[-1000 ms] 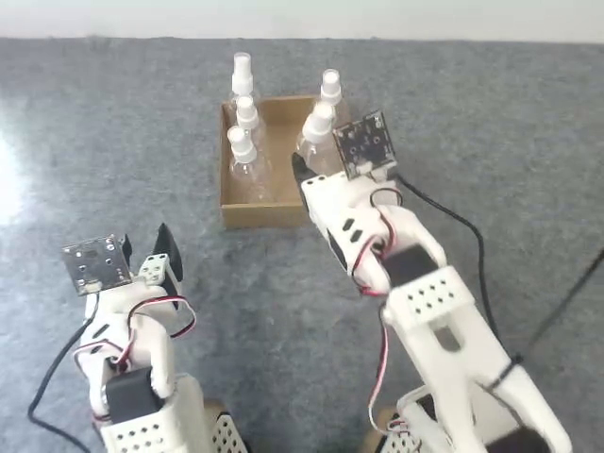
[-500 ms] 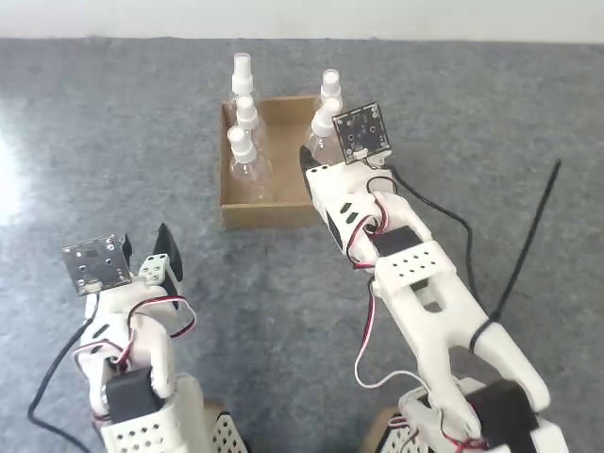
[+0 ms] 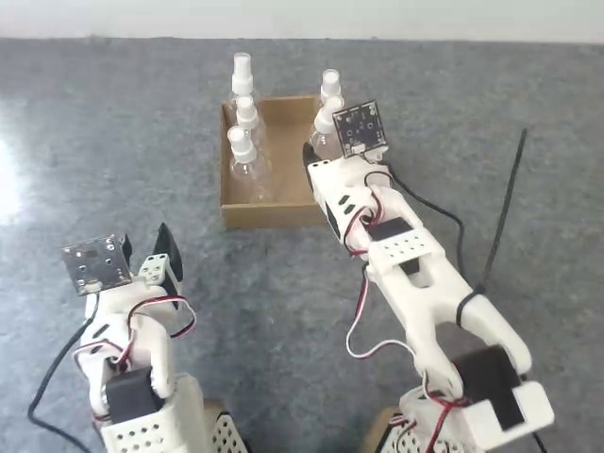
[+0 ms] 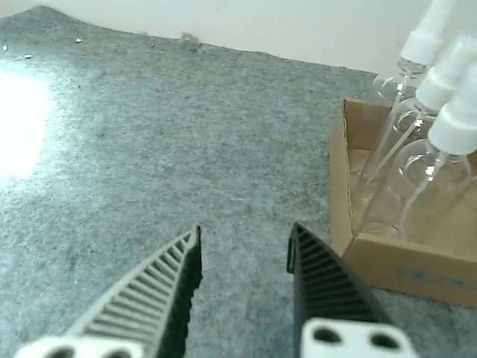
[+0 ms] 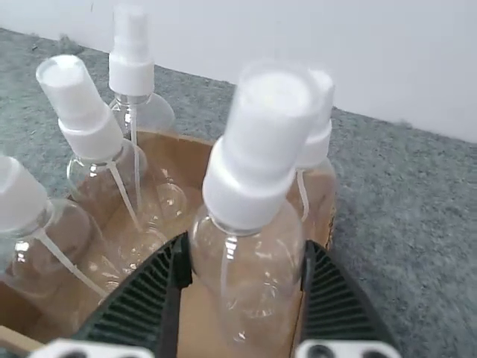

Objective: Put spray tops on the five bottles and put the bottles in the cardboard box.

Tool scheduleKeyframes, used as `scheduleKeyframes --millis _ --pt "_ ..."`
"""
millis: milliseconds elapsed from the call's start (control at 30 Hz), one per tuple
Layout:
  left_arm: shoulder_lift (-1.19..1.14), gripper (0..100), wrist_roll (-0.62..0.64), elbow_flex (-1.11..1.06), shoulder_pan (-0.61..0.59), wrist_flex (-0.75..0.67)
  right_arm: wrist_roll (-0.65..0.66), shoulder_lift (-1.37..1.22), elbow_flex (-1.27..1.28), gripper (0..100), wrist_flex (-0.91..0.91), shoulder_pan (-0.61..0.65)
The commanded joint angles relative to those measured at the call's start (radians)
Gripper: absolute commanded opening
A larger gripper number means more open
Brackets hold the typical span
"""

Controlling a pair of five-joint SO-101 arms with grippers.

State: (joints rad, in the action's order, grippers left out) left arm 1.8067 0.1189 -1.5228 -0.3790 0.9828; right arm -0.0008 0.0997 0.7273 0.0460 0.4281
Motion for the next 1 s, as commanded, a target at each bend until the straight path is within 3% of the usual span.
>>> scheduleKeyframes --millis 0,967 --pt "0.015 18 -0.009 0.005 0.002 -0.005 -0.008 -0.008 -0.086 8.4 0.024 -0.013" --pt "0.015 18 -0.011 0.005 0.002 -0.005 -0.003 -0.143 -0.138 8.9 0.022 -0.015"
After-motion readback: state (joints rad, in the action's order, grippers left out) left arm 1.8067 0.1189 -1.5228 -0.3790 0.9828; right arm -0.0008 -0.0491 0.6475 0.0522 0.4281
